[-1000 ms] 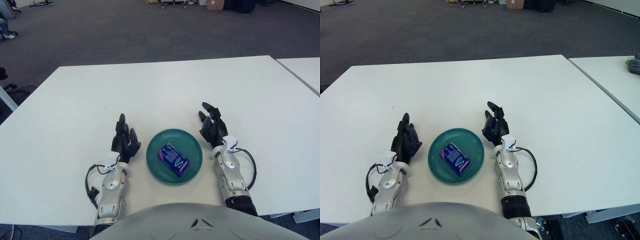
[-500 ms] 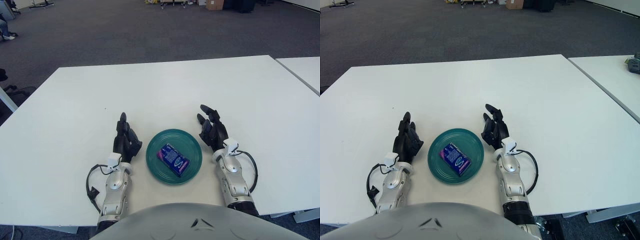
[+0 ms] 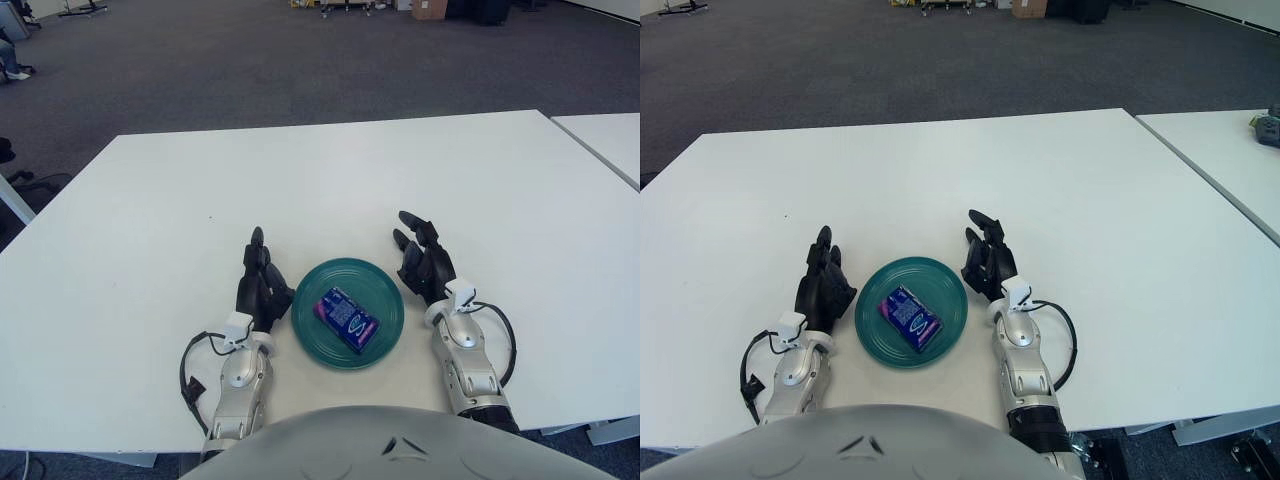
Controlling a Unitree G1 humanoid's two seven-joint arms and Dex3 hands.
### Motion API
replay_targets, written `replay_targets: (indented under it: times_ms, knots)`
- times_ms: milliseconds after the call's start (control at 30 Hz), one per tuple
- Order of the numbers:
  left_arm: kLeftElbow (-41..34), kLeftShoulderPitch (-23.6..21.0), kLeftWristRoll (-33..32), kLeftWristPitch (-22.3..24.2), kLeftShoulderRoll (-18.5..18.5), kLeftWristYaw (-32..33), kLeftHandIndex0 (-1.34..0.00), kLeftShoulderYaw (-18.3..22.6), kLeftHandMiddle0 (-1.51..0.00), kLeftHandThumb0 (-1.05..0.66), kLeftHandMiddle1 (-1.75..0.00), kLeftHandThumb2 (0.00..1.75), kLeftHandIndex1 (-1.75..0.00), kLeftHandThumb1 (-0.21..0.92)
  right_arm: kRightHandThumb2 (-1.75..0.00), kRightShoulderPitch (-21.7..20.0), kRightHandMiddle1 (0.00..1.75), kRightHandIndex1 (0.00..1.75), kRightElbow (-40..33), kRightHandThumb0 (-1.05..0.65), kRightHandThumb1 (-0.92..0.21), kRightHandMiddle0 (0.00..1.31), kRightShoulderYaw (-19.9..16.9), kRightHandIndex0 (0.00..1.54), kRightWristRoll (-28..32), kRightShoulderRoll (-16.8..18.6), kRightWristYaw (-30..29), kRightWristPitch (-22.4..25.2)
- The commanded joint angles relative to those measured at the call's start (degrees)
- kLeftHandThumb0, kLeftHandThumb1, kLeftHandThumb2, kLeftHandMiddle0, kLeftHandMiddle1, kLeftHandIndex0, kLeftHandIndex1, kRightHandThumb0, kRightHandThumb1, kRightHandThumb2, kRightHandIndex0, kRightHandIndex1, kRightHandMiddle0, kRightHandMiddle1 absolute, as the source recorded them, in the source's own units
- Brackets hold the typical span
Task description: Put the gum into the plate.
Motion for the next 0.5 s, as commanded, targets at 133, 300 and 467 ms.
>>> replay_targets:
  times_ms: [133,300,467]
  knots:
    - [3.24,1.75,-0.46,0.29,-2.17,0.05,0.0,-0.36,-0.13,-1.01,-0.02,1.08,-0.46,0.92,-0.95,3.24,0.6,0.0,1.89,-0.85,-0.92,0.0,-0.05,0.32,0.18,-0.48,-0.09,5.77]
    - [3.83,1.89,-0.9,-1.08,-2.17,-0.26,0.0,-0.34,-0.14,-1.02,-0.01,1.07,-0.55,0.92,-0.95,3.39,0.57,0.0,1.68,-0.85,-0.92,0.0,0.22,0.29,-0.16,-0.68,-0.1,6.66]
    - [5.84,1.77,-0.12,-3.74,-1.89,-0.21,0.0,-0.46,-0.12,-1.04,0.0,1.08,-0.52,0.92,-0.95,3.45,0.46,0.0,1.79,-0.89,-0.92,0.0,1.43,0.22,-1.52,-2.07,0.97,5.9]
